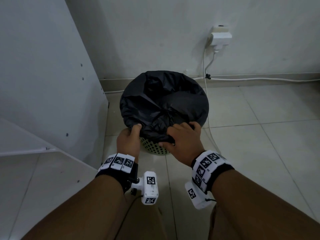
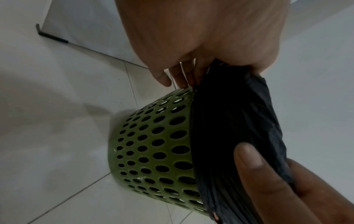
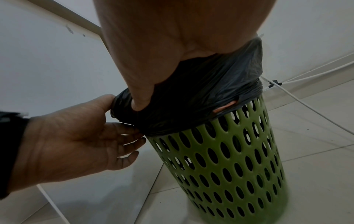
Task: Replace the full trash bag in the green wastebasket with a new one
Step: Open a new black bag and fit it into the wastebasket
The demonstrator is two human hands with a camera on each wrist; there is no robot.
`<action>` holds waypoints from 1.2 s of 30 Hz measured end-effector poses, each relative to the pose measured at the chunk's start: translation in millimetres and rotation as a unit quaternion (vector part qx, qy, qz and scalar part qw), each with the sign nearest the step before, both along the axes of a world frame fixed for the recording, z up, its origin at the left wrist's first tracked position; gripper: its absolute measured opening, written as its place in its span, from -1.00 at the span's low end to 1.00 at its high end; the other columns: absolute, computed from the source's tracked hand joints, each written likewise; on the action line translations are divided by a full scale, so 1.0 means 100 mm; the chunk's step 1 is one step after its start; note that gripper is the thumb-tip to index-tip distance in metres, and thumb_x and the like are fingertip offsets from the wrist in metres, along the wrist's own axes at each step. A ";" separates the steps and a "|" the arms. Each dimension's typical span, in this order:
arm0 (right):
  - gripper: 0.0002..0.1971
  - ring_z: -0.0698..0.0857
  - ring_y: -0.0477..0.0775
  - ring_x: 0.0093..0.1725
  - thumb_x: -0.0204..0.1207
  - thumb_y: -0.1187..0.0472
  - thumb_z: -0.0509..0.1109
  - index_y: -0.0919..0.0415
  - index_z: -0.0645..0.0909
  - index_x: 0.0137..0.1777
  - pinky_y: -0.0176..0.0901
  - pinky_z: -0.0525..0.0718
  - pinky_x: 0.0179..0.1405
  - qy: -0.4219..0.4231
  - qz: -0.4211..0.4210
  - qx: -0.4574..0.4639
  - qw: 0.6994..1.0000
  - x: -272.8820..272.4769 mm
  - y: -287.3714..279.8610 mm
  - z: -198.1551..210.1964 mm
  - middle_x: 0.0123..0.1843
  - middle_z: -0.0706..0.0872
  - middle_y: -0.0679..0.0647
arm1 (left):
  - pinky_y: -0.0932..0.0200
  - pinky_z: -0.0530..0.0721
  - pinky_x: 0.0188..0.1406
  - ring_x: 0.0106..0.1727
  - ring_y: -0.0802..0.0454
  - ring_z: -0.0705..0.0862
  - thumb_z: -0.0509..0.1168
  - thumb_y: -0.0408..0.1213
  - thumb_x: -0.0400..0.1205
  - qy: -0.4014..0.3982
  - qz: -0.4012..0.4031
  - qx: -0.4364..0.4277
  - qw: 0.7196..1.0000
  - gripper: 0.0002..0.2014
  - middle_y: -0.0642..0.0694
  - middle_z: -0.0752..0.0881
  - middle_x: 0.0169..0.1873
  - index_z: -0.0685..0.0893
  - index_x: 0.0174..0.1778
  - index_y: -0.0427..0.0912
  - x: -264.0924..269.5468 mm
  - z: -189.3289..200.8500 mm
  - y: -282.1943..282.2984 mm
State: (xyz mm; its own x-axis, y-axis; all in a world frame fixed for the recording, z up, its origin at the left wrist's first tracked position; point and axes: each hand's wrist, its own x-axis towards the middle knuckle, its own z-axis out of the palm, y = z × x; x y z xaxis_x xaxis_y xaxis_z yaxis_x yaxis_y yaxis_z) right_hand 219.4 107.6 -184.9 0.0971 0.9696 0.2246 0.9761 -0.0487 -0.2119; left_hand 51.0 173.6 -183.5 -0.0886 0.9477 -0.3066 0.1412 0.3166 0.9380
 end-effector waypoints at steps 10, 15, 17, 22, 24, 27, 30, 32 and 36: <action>-0.62 0.62 0.03 -0.07 0.40 -0.38 0.27 -0.06 0.51 -0.21 0.20 0.33 0.32 0.005 -0.003 -0.016 1.000 0.00 0.01 0.03 -0.26 0.40 -0.22 | 0.37 0.66 -0.33 -0.16 0.00 0.71 0.44 -0.05 0.63 -0.095 0.050 0.003 0.994 -0.82 -0.11 0.80 -0.16 0.81 -0.04 -0.07 0.04 -0.03 -0.08; -0.62 0.63 0.03 -0.08 0.40 -0.37 0.29 -0.06 0.51 -0.21 0.20 0.34 0.31 0.002 -0.003 -0.009 1.000 0.00 0.00 0.03 -0.27 0.40 -0.21 | 0.25 0.59 -0.25 -0.20 0.06 0.71 0.43 -0.06 0.62 -0.080 0.064 0.020 0.995 -0.83 -0.02 0.80 -0.23 0.75 -0.27 0.04 0.10 -0.03 -0.10; -0.62 0.62 0.03 -0.08 0.41 -0.37 0.28 -0.06 0.51 -0.21 0.19 0.33 0.31 0.001 -0.001 -0.012 1.000 0.00 0.00 0.03 -0.27 0.40 -0.21 | 0.26 0.59 -0.27 -0.19 0.06 0.72 0.42 -0.07 0.63 -0.080 0.073 0.018 0.994 -0.83 -0.03 0.80 -0.20 0.78 -0.16 -0.08 0.10 -0.05 -0.08; -0.62 0.61 0.04 -0.09 0.40 -0.37 0.28 -0.06 0.49 -0.23 0.18 0.33 0.30 0.002 0.002 -0.012 1.000 -0.01 0.01 0.05 -0.28 0.43 -0.19 | 0.14 0.68 0.08 0.10 0.10 0.77 0.47 -0.06 0.56 -0.100 0.092 0.037 0.990 -0.35 -0.06 0.77 0.11 0.44 0.54 -0.14 0.10 -0.14 -0.05; -0.61 0.62 0.04 -0.08 0.40 -0.37 0.28 -0.05 0.53 -0.21 0.18 0.32 0.32 0.005 0.005 -0.016 1.000 -0.01 0.01 0.06 -0.27 0.47 -0.19 | 0.17 0.70 0.07 0.11 0.10 0.78 0.47 -0.03 0.53 -0.096 0.083 0.040 0.991 -0.34 -0.06 0.77 0.12 0.45 0.52 -0.15 0.09 -0.15 -0.03; -0.55 0.63 0.02 0.01 0.42 -0.41 0.21 -0.05 0.62 -0.16 0.17 0.28 0.41 0.026 0.023 -0.017 0.999 0.01 -0.01 0.08 -0.22 0.58 -0.18 | 0.06 0.73 0.09 0.09 0.04 0.78 0.42 0.15 0.41 -0.060 0.067 0.049 0.995 -0.40 -0.01 0.80 0.06 0.62 0.30 -0.13 0.07 -0.16 -0.01; -0.50 0.61 0.07 0.27 0.50 -0.38 0.16 -0.02 0.74 -0.04 0.24 0.25 0.53 0.093 0.007 0.023 0.995 0.07 -0.07 0.05 0.00 0.72 -0.10 | 0.03 0.72 0.15 0.09 0.07 0.77 0.42 0.19 0.40 -0.061 0.050 0.033 0.996 -0.37 0.01 0.80 0.07 0.61 0.31 -0.10 0.04 -0.12 0.00; -0.52 0.52 0.23 0.45 0.49 -0.30 0.27 0.04 0.77 0.07 0.28 0.34 0.50 0.114 -0.056 0.103 0.987 0.12 -0.13 -0.01 0.22 0.70 0.05 | 0.08 0.70 0.08 0.07 0.05 0.76 0.42 0.11 0.52 -0.046 0.030 0.032 0.998 -0.50 0.00 0.80 0.05 0.64 0.27 -0.12 0.00 -0.10 0.01; -0.24 0.29 0.20 0.61 0.46 -0.15 0.51 0.20 0.38 0.56 0.08 0.32 0.59 0.339 -0.252 0.120 0.898 0.14 -0.25 0.05 0.63 0.26 0.24 | -0.09 0.74 0.15 0.04 0.00 0.78 0.40 0.17 0.48 -0.017 0.006 0.032 0.999 -0.61 0.04 0.81 -0.01 0.71 0.11 0.03 -0.08 -0.05 0.06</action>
State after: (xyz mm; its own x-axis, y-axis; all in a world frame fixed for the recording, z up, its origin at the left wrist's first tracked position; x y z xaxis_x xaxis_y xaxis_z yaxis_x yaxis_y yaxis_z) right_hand 233.7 82.7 -180.4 0.7041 0.6952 0.1445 0.4852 -0.3225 -0.8127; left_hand 43.2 180.1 -188.7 -0.0900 0.9646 -0.2478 0.1063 0.2567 0.9606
